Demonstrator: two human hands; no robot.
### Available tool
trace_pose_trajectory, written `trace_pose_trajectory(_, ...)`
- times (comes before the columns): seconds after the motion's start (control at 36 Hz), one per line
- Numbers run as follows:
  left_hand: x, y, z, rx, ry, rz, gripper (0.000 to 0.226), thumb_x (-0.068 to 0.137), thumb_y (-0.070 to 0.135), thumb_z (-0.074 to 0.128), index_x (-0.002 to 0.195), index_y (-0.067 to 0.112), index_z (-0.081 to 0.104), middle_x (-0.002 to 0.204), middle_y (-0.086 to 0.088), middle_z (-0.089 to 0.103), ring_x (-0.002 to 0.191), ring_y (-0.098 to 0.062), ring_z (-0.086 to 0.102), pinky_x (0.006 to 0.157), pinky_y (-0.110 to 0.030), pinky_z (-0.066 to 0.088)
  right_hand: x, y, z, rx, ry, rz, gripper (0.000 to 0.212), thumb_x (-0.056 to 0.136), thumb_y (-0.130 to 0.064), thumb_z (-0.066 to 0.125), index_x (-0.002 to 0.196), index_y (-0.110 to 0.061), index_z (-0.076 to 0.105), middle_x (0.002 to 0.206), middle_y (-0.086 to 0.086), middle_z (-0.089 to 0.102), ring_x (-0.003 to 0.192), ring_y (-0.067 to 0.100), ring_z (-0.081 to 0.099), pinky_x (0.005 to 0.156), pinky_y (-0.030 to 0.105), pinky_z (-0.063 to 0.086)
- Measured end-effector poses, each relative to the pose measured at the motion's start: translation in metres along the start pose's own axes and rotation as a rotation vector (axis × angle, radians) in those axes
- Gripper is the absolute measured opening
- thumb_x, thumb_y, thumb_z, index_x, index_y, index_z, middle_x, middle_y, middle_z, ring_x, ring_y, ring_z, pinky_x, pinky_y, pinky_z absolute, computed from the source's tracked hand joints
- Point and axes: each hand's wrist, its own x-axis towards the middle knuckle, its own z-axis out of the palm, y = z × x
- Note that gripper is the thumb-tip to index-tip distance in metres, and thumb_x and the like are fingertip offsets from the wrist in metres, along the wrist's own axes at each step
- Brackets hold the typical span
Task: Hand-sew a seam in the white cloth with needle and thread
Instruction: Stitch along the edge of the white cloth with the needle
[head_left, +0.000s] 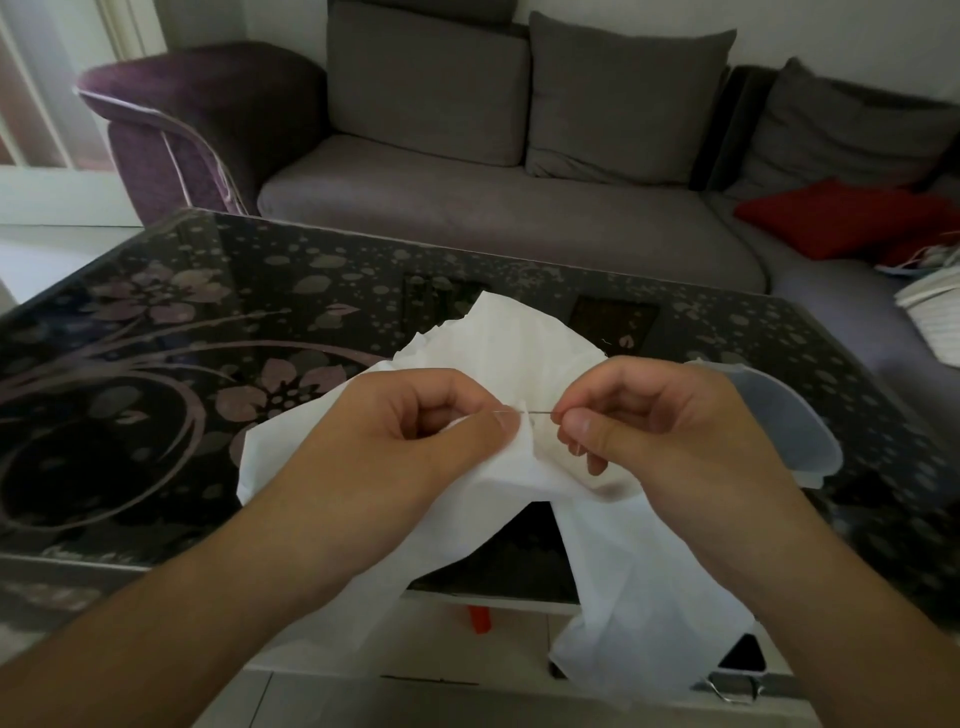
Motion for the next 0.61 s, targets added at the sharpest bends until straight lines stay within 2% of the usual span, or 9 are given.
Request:
trace_pose_trajectory(0.08, -0.0007, 0.0001, 0.0001, -0.015, -0.037, 0.008, 0.014, 0.091, 0.032, 0.07, 0.083, 0.028, 0.081, 0.08, 0.008, 0.077, 0.077, -0.005, 0.07, 0.074, -0.025, 0.05, -0.0004, 0.0002, 0.0016, 0.04, -0.01, 0.01, 0.025, 0.09, -0.005, 0.072, 0.08, -0.027, 0.078, 0.077, -0.009, 0.075, 0.071, 0.009, 0.07, 0.068, 0.014, 0.057)
trace_pose_trajectory(0.19, -0.0018, 0.001, 0.0031, -0.028, -0.063, 0.01, 0.013, 0.088, 0.032, 0.072, 0.082, 0.028, 0.081, 0.077, 0.007, 0.077, 0.073, -0.002, 0.068, 0.068, -0.012, 0.049, -0.0026, -0.0015, 0.002, 0.081, -0.037, -0.001, 0.025, 0.089, -0.001, 0.072, 0.078, -0.024, 0.078, 0.077, -0.007, 0.075, 0.072, 0.011, 0.07, 0.069, 0.017, 0.058)
trace_pose_trajectory(0.31, -0.0027, 0.0015, 0.0035, -0.01, -0.077, 0.002, 0.023, 0.077, 0.049, 0.069, 0.084, 0.03, 0.081, 0.084, 0.006, 0.078, 0.079, -0.004, 0.071, 0.07, -0.013, 0.05, -0.0039, -0.0027, 0.0045, 0.095, -0.066, -0.025, 0.024, 0.087, -0.001, 0.073, 0.079, -0.023, 0.079, 0.078, -0.006, 0.076, 0.075, 0.012, 0.071, 0.072, 0.019, 0.058)
trace_pose_trajectory(0.39, -0.0032, 0.0019, 0.0044, 0.007, -0.073, -0.027, 0.016, 0.084, 0.044, 0.07, 0.085, 0.032, 0.081, 0.087, 0.008, 0.079, 0.082, -0.005, 0.072, 0.07, -0.013, 0.051, -0.0056, -0.004, 0.0062, 0.103, -0.081, -0.036, 0.024, 0.087, -0.002, 0.074, 0.08, -0.024, 0.08, 0.08, -0.012, 0.076, 0.081, 0.006, 0.072, 0.074, 0.013, 0.055)
trace_pose_trajectory(0.5, -0.002, 0.0013, 0.0046, -0.036, -0.036, -0.056, 0.016, 0.091, 0.036, 0.07, 0.084, 0.028, 0.082, 0.081, 0.006, 0.078, 0.077, -0.005, 0.07, 0.074, -0.024, 0.05, -0.0046, -0.0014, 0.0055, -0.045, -0.044, -0.063, 0.026, 0.094, -0.013, 0.069, 0.098, -0.038, 0.078, 0.1, -0.026, 0.074, 0.103, -0.004, 0.066, 0.087, 0.016, 0.054)
trace_pose_trajectory(0.61, -0.0003, 0.0006, 0.0038, -0.044, -0.011, -0.072, 0.015, 0.09, 0.036, 0.072, 0.083, 0.027, 0.082, 0.083, 0.005, 0.079, 0.081, -0.01, 0.073, 0.078, -0.029, 0.051, -0.0053, -0.002, 0.0042, -0.089, -0.027, -0.163, 0.033, 0.093, -0.018, 0.07, 0.114, -0.044, 0.07, 0.12, -0.028, 0.066, 0.121, -0.003, 0.057, 0.097, 0.021, 0.05)
